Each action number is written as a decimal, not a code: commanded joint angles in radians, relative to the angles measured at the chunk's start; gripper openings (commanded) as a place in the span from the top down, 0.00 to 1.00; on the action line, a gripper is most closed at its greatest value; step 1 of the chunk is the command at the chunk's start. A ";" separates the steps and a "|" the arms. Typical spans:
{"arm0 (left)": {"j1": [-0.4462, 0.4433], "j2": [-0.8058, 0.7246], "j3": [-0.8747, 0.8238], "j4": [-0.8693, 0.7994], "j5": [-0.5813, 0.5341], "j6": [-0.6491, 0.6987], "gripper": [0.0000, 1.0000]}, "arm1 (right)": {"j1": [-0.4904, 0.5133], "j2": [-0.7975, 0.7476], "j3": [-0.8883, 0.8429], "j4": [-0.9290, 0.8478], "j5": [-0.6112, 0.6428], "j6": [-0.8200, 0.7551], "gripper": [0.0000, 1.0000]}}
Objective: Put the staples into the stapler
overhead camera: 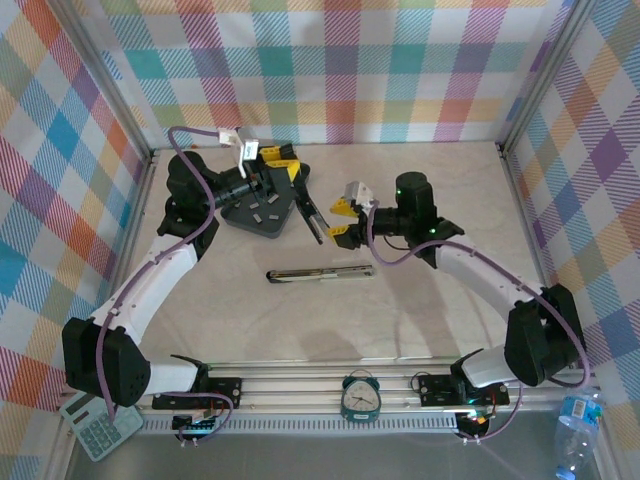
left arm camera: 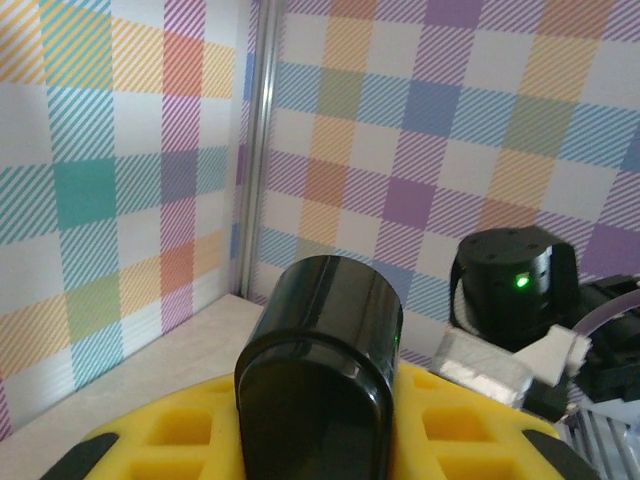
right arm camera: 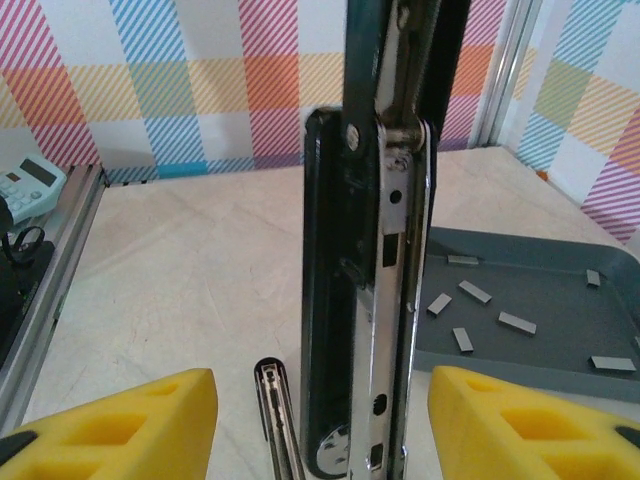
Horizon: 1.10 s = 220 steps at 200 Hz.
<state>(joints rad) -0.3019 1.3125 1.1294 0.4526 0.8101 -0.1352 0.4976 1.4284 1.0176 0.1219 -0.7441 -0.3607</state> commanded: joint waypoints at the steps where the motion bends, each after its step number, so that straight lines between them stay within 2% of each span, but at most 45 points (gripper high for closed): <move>1: -0.018 0.003 0.004 0.151 0.001 -0.063 1.00 | 0.020 0.041 0.033 -0.016 -0.028 -0.019 0.46; 43: -0.028 0.024 -0.017 0.244 -0.052 -0.124 1.00 | 0.094 0.099 0.030 0.034 -0.059 0.011 0.54; 90: -0.029 0.036 -0.013 0.231 -0.052 -0.106 1.00 | 0.104 0.064 -0.014 0.081 -0.019 0.034 0.53; 122: -0.029 0.022 -0.020 0.170 -0.052 -0.038 1.00 | 0.068 -0.002 -0.071 0.093 0.009 0.039 0.52; 161: -0.029 0.024 -0.029 0.141 -0.019 -0.006 1.00 | 0.000 -0.088 -0.102 0.055 -0.034 0.026 0.51; 189: -0.029 0.028 -0.028 0.140 0.019 -0.005 1.00 | -0.032 -0.120 -0.072 0.005 -0.046 -0.012 0.51; 220: -0.034 0.028 -0.025 0.144 0.056 -0.004 1.00 | -0.036 -0.073 0.030 -0.074 -0.061 -0.062 0.50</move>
<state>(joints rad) -0.3298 1.3552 1.0954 0.5282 0.8223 -0.1555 0.4652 1.3273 0.9607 0.1154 -0.7532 -0.3649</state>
